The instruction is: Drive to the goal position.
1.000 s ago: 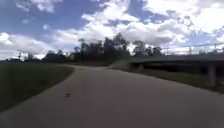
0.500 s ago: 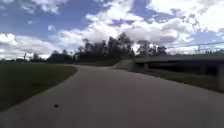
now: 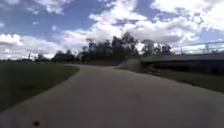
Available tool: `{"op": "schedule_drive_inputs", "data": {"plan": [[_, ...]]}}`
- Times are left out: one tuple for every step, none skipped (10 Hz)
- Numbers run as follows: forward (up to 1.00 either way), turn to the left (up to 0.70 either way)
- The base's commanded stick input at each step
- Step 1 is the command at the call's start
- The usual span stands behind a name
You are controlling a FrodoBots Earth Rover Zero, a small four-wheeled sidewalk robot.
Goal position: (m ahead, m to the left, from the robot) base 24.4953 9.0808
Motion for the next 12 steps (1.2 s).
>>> {"op": "schedule_drive_inputs", "data": {"plan": [[1.00, 0.11], [1.00, 0.11], [1.00, 0.11], [1.00, 0.11], [1.00, 0.11], [1.00, 0.11], [1.00, 0.11], [1.00, 0.11], [1.00, 0.11], [1.00, 0.11], [1.00, 0.11], [1.00, 0.11]]}}
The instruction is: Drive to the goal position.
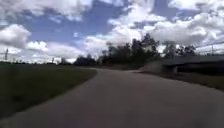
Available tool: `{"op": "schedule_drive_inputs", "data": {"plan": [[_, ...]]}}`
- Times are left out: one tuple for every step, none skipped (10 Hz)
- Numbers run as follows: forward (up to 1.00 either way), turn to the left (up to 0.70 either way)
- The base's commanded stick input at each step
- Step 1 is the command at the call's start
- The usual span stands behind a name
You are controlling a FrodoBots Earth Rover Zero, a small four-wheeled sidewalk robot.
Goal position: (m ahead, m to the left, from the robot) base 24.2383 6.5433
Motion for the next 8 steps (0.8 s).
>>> {"op": "schedule_drive_inputs", "data": {"plan": [[1.00, 0.11], [1.00, 0.11], [1.00, 0.04], [1.00, 0.01], [1.00, 0.00], [1.00, 0.00], [1.00, 0.00], [1.00, 0.00]]}}
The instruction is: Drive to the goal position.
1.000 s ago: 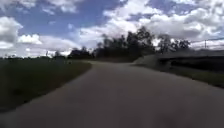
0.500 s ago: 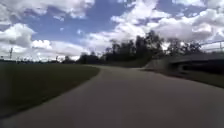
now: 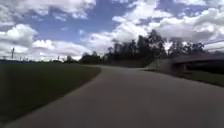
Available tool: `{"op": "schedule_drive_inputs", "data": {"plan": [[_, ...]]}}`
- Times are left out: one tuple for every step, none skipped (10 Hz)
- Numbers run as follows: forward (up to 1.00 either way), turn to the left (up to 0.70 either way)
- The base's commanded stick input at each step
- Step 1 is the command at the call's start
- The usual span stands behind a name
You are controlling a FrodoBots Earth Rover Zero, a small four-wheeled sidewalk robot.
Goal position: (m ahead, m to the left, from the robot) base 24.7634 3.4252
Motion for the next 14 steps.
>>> {"op": "schedule_drive_inputs", "data": {"plan": [[1.00, 0.00], [1.00, 0.00], [1.00, 0.00], [1.00, -0.13], [1.00, -0.19], [1.00, -0.22], [1.00, -0.22], [1.00, -0.16], [1.00, -0.07], [1.00, 0.00], [1.00, 0.00], [1.00, 0.00], [1.00, 0.00], [1.00, 0.00]]}}
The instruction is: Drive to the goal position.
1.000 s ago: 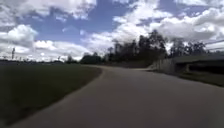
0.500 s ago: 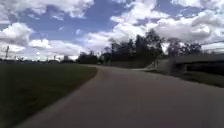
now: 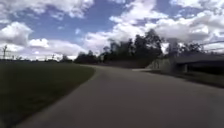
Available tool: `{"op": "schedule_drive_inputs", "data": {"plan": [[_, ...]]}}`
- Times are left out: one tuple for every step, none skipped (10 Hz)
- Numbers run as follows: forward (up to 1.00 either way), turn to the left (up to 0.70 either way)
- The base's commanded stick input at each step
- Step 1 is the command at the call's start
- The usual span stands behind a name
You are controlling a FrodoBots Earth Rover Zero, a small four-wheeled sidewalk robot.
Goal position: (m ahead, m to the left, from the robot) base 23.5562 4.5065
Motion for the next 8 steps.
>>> {"op": "schedule_drive_inputs", "data": {"plan": [[1.00, -0.01], [1.00, -0.07], [1.00, -0.13], [1.00, -0.15], [1.00, -0.15], [1.00, -0.05], [1.00, 0.00], [1.00, 0.00]]}}
